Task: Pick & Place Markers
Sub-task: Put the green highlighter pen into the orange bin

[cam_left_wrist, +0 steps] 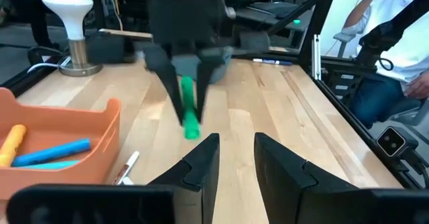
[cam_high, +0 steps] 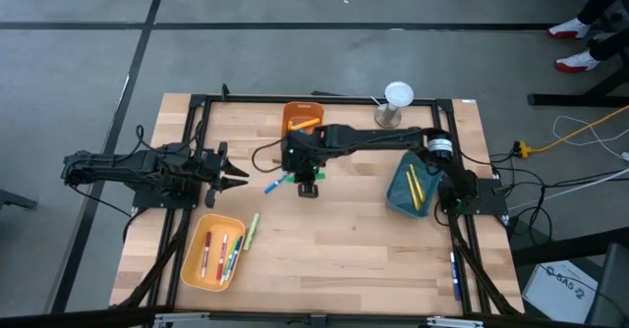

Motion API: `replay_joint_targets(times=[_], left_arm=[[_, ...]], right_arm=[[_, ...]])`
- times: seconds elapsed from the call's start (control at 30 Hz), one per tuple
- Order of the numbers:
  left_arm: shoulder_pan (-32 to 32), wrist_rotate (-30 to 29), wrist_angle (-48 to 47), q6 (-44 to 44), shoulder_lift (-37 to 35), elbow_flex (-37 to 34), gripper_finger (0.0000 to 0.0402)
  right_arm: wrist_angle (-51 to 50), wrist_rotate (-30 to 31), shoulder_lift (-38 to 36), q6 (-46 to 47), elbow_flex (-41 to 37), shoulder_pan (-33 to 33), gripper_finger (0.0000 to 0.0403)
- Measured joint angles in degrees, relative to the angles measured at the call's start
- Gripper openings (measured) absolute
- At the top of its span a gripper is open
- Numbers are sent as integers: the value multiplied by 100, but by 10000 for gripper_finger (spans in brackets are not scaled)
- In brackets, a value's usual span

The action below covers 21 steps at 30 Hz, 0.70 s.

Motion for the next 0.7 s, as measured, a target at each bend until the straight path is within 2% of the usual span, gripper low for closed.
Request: replay_joint_targets(times=[0.37,0.53,0.7], left_arm=[[0,-178,8,5,0,0,87],[-2,-210,-1,-1,-2,0,86],[0,-207,-69,-214,-2,0,86]], right_arm=[[258,1132,-261,10,0,-394,75],[805,1970,-261,147,0,-446,70],[1551,2326,-261,93,0,-448,76]])
